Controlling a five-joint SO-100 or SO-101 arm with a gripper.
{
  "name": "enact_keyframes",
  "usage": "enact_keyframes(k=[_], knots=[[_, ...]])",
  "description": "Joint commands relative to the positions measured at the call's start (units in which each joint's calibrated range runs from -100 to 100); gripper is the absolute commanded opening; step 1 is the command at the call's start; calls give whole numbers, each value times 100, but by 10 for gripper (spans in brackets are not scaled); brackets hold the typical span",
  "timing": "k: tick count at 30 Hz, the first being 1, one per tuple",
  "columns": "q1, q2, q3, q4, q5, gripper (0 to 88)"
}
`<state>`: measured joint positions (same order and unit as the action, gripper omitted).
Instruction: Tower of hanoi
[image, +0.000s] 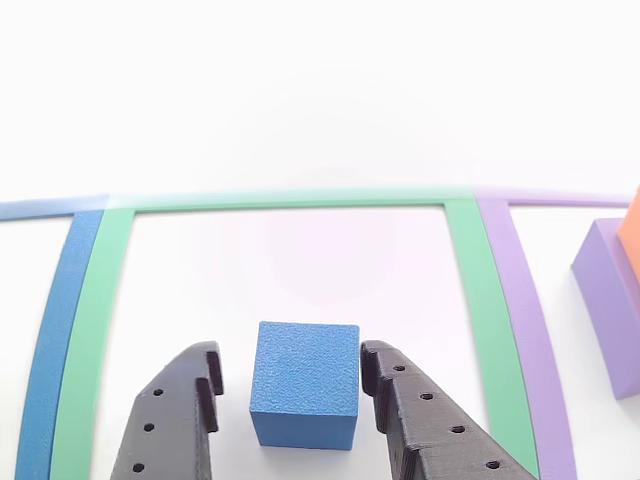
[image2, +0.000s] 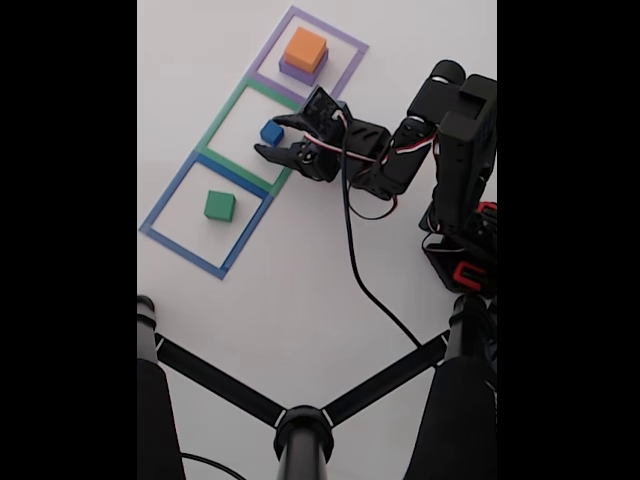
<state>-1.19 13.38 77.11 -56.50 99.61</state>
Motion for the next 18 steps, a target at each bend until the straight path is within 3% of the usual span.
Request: enact_keyframes(k=[1,9,18], knots=[[-83,-72,-128,-125,39,78],[-83,-256,-83,37,39,55],[-121,-1378,45,1024,39,43]])
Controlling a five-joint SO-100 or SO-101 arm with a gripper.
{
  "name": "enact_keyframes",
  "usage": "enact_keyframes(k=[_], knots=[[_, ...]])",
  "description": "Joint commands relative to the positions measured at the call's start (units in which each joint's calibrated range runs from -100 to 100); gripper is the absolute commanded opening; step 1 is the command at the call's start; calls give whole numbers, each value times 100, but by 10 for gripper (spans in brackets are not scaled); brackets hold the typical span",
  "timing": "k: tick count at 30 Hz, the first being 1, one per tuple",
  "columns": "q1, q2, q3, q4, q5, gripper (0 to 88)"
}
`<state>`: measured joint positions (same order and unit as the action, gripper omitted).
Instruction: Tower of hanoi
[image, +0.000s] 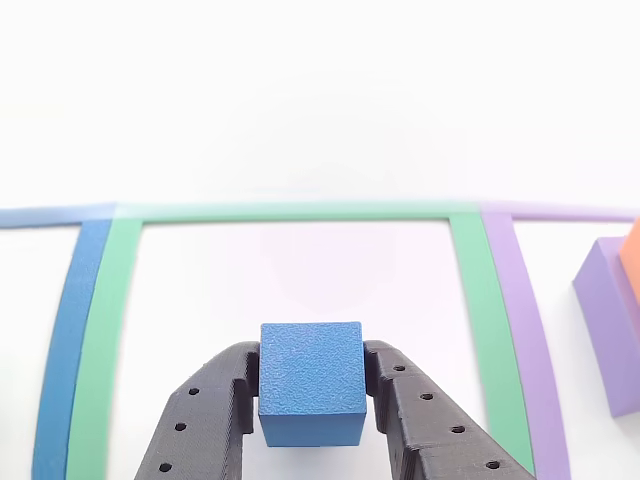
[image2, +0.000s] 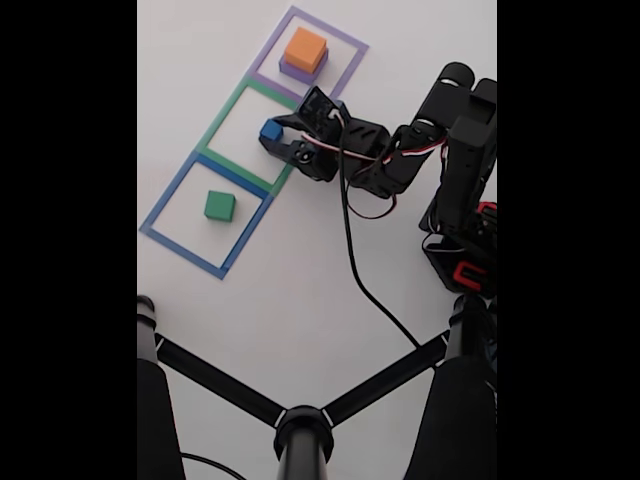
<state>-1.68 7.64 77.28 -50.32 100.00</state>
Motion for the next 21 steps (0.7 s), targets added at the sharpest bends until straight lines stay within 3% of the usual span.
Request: enact_keyframes(k=[1,5,9,14,21], knots=[[-72,-1044,27,641,0,43],[-80,-2110,-127,1871,0,41],[-80,-3448,-863,4235,0,40],[-149,-4442,-2653,7424,0,39],[-324,-4434,-5788,10823,0,40]])
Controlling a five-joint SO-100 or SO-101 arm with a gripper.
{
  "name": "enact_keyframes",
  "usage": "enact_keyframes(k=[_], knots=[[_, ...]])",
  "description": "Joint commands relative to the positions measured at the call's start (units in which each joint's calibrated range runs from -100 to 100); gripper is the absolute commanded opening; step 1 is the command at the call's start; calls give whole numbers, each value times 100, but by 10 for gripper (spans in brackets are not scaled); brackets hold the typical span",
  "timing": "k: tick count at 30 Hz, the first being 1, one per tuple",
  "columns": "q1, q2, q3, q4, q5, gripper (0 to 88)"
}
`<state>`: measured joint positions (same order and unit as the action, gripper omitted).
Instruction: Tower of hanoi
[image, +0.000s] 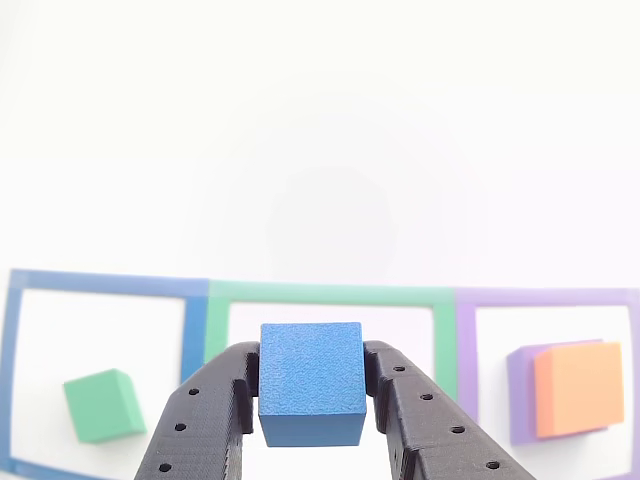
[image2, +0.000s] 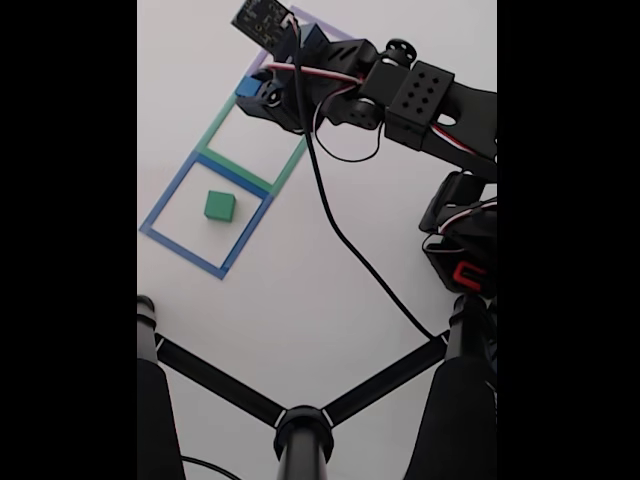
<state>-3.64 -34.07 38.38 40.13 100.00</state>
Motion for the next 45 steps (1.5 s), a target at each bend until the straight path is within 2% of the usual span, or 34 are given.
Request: enact_keyframes(k=[1,6,10,17,22,30,35,45], knots=[[-173,-255,-2325,2183,0,39],[-471,-231,-3779,3648,0,39],[-776,-408,-4143,4166,0,39],[-1264,-856,-3924,4368,0,42],[-1462,-1129,-3198,3907,0,42],[-1439,-1441,-408,1317,0,41],[-1530,-1313,1873,-1702,0,42],[-1713,354,3472,-5377,0,44]])
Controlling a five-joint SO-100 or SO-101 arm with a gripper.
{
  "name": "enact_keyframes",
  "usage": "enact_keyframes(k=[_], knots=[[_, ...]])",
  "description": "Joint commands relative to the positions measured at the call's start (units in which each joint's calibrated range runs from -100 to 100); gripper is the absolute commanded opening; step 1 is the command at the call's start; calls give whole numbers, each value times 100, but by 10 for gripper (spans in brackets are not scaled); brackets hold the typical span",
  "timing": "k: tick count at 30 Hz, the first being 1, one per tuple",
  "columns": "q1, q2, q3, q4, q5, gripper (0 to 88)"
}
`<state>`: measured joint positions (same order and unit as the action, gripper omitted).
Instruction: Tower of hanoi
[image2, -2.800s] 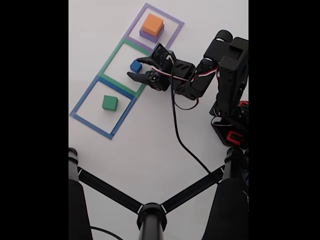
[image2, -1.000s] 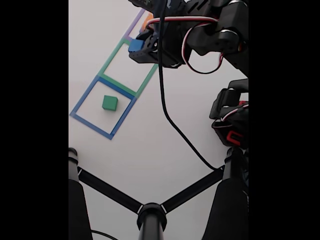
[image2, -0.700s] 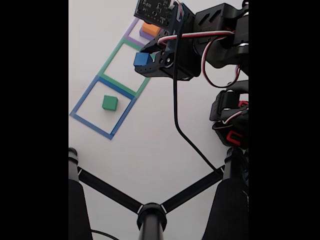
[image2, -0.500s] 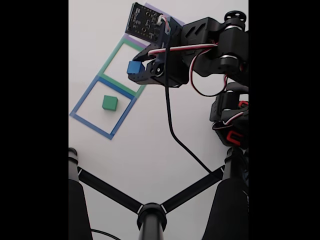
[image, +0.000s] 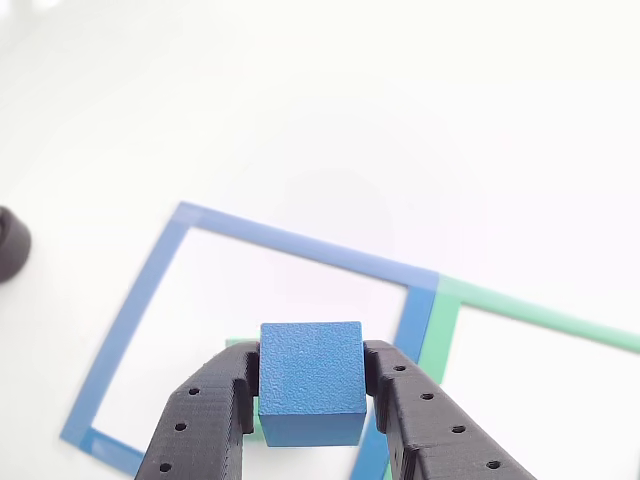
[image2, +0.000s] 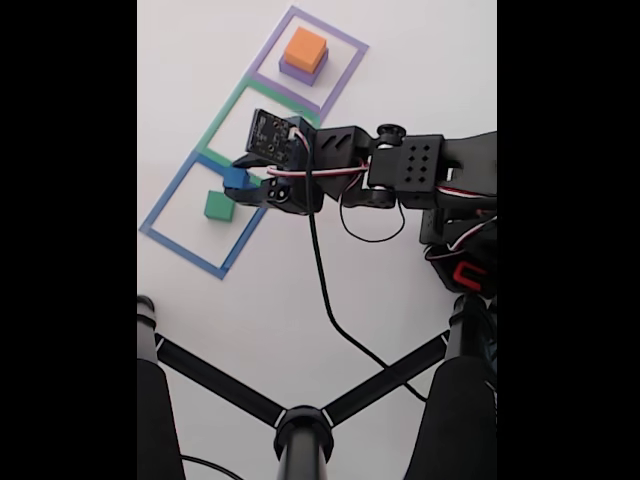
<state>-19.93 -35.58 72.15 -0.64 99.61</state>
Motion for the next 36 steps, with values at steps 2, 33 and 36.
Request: enact_keyframes(k=[2,33,36], knots=[[-92,1091,104,-1980,39,45],[-244,3919,-586,-4505,39,48],[-214,3895,-477,-4505,39,48]])
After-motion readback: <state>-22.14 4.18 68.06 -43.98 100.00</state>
